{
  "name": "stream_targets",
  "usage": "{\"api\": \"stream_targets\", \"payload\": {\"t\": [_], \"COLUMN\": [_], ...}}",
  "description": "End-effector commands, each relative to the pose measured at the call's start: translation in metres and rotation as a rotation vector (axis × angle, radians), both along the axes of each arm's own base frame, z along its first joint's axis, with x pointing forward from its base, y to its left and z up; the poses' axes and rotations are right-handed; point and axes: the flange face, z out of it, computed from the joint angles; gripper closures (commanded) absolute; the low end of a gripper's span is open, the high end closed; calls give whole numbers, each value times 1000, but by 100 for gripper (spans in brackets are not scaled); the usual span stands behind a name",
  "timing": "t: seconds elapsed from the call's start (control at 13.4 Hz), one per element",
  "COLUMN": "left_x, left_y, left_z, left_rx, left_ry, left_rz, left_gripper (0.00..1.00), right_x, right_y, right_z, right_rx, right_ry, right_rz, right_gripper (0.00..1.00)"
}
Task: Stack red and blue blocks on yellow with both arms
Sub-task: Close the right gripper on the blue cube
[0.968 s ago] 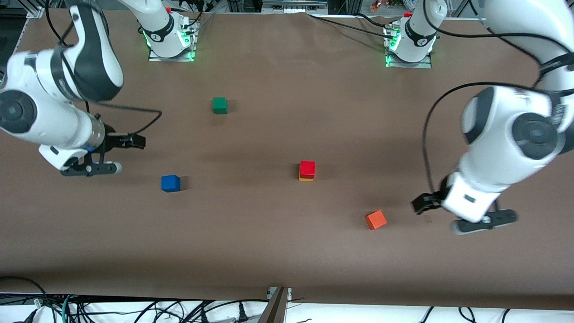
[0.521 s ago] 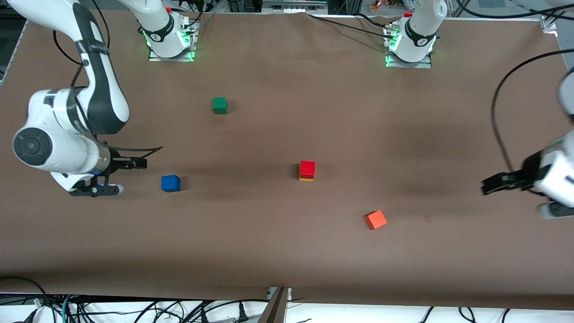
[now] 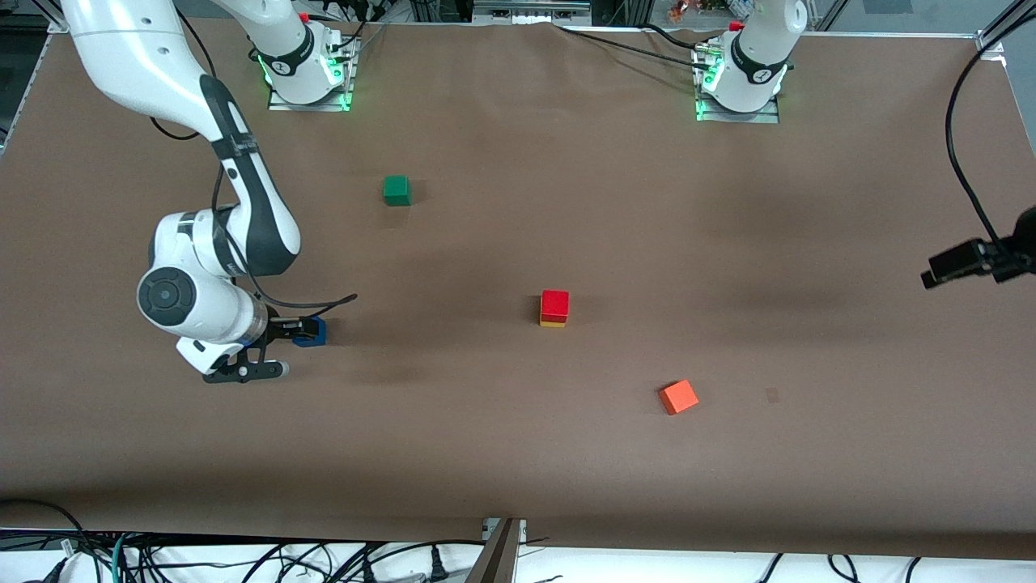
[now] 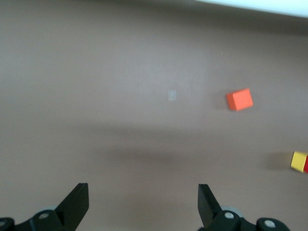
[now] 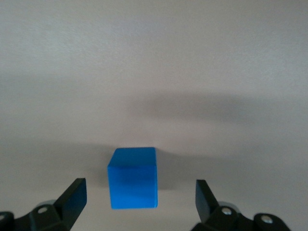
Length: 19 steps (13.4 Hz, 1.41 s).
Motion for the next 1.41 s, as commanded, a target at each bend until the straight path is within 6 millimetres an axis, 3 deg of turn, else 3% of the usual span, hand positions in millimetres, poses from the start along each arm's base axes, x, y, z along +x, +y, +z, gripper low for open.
{"api": "stream_targets", "payload": {"t": [0.0,0.15,0.52,0.89,1.12,1.19,1.34], "left_x": [-18,-12,-9,-6,-4,-4,-4], "left_y": [-8,-5,-7,-6,-4,-5,-6], "left_z": [-7,-19,-15,-20,-17,-17,-16], "left_rx": [-16,-12,-4,-9,-7,-9,-8], "left_ry": [23,39,29,35,27,27,26], "left_rz": [-7,-14,-19,-20,-15,-15,-14], "left_gripper": [0,0,0,0,0,0,0], "right_x": [-15,-17,-22,-28,-26,-24,-19], "right_y": [-6,-6,-6,-7,-7,-4,15], "right_z": [-16,-20,-33,-44,-37,-33,-7], "right_rx": [29,46,71,70,72,75,94], "right_ry": [-17,-13,14,6,1,-3,-6], "right_rz": [-12,-32,-59,-61,-60,-53,-35], "right_gripper": [1,7,25,26,55,61,62]}}
